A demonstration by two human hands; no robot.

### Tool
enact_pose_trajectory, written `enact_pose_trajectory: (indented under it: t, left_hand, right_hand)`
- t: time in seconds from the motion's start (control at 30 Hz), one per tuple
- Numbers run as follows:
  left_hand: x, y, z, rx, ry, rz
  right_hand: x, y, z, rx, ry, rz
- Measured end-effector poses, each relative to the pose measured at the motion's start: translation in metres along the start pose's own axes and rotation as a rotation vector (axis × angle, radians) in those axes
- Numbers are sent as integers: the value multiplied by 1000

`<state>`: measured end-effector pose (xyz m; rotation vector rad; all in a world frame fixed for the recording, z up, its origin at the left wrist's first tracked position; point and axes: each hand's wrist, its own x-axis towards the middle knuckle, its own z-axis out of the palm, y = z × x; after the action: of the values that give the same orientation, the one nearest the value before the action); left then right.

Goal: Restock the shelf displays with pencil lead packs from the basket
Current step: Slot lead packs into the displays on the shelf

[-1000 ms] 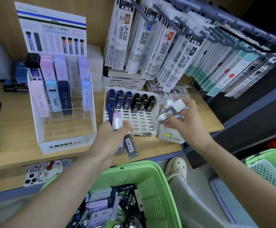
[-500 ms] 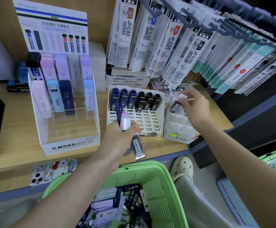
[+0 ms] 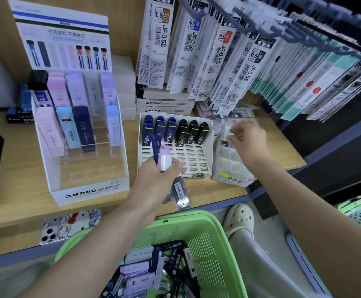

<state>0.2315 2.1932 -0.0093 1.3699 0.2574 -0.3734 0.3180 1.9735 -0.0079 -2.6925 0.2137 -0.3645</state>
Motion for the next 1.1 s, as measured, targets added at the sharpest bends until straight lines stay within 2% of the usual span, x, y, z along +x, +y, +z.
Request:
enact_pose_trajectory:
  t: [0.13, 0.23, 0.33, 0.47, 0.57, 0.77, 0.87, 0.97, 1.1]
  left_hand:
    - [1, 0, 2, -36, 21, 10]
    - [4, -2, 2, -64, 68, 27]
    - [6, -4, 1, -101, 131, 20]
    - [9, -5, -3, -116, 218, 41]
    - [8, -6, -4, -79, 266, 58]
    - [1, -2, 0, -57, 183, 65]
    - [-2, 1, 3, -152, 114, 55]
    - [-3, 0, 1, -162, 82, 32]
    - [-2, 0, 4, -140, 76, 8]
  right_hand:
    - [-8, -12, -4, -85, 17, -29]
    - [-28, -34, -8, 78, 53, -98]
    - [-57, -65, -12, 389, -139, -23]
    - [-84, -88, -2, 464, -522, -10]
    - [-94, -91, 4, 452, -576, -42]
    - [-101, -85, -3, 453, -538, -100]
    - [-103, -67, -9, 486, -469, -102]
    - [-93, -42, -20, 541, -292, 7]
    - [-62, -15, -36, 445, 2, 22]
